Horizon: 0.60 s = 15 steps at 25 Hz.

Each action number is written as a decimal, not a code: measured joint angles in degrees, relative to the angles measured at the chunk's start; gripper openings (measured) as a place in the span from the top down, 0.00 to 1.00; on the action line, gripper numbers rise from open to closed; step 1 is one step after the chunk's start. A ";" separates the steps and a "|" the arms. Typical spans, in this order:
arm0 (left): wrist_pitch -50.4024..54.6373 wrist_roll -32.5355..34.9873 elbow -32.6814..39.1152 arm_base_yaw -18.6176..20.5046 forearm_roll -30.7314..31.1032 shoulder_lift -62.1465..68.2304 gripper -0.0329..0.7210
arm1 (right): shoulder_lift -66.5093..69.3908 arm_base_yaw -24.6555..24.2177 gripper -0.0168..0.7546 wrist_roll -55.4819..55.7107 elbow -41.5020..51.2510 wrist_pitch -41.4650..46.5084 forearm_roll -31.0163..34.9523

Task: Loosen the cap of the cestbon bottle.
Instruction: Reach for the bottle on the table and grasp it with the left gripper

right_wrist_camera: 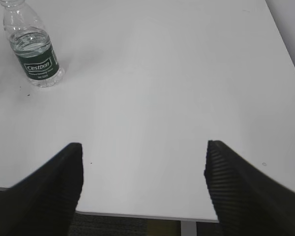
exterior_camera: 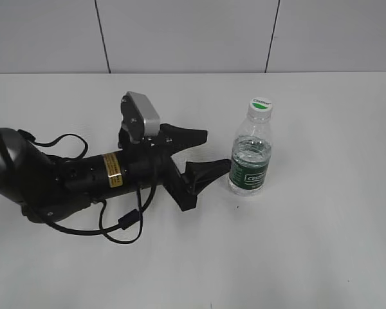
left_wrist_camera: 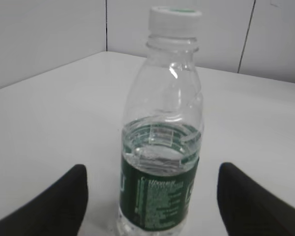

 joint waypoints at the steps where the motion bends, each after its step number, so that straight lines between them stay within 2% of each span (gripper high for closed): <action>1: 0.00 0.00 -0.45 -0.48 -0.53 0.00 0.29 | 0.00 0.00 0.22 0.00 0.00 0.00 0.00; 15: -0.15 -0.38 -6.34 -1.89 -1.20 7.67 0.26 | 0.00 0.00 0.22 0.00 0.00 -0.05 0.00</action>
